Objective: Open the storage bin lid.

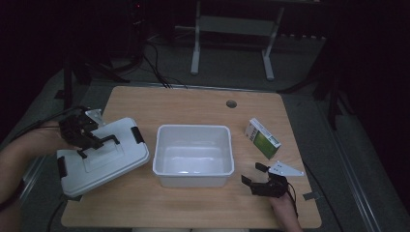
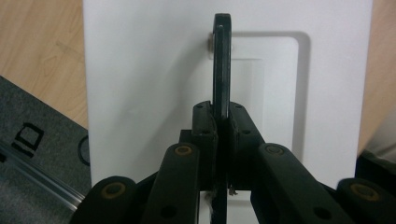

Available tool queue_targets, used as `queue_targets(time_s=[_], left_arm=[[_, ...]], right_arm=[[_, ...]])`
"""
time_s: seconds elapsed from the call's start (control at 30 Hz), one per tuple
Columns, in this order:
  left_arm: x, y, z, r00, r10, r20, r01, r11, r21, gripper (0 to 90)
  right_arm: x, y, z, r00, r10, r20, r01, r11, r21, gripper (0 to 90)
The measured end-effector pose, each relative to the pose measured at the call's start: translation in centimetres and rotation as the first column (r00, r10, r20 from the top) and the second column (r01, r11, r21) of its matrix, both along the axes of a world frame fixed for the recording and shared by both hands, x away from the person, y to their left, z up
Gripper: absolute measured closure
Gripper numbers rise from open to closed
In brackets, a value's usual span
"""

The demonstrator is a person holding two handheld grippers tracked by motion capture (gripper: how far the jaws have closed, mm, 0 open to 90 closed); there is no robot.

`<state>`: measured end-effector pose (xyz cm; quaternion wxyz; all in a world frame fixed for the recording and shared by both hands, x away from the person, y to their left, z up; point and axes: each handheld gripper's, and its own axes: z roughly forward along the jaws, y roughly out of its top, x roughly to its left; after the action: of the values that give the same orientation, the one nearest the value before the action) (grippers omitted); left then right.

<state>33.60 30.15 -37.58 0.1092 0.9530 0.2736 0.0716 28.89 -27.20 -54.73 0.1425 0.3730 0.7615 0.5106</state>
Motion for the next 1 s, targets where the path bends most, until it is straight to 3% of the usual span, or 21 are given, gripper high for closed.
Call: queue_targets(time_s=[0.23,0.5,0.77,1.0], left_arm=[[1.4,-0.4,-3.6,0.9991,0.003,-0.042,-0.003,0.9998,0.018,83.3],[2.8,-1.4,-6.4,0.9979,0.002,-0.065,0.000,0.9996,0.027,83.3],[3.6,-2.4,-8.1,0.9974,-0.013,-0.071,0.013,0.9999,0.006,83.3],[4.2,-2.5,-8.9,0.9960,0.005,-0.089,-0.006,1.0000,-0.006,83.2]], right_arm=[[0.0,-0.1,0.0,1.0000,-0.003,-0.002,0.003,1.0000,0.003,14.2],[0.0,-0.1,0.0,1.0000,0.000,-0.002,0.000,1.0000,0.007,14.2],[0.0,-0.2,0.1,1.0000,-0.001,-0.002,0.001,0.9999,0.011,14.2],[0.0,-0.1,0.1,1.0000,0.000,0.000,0.000,0.9999,0.012,14.2]])
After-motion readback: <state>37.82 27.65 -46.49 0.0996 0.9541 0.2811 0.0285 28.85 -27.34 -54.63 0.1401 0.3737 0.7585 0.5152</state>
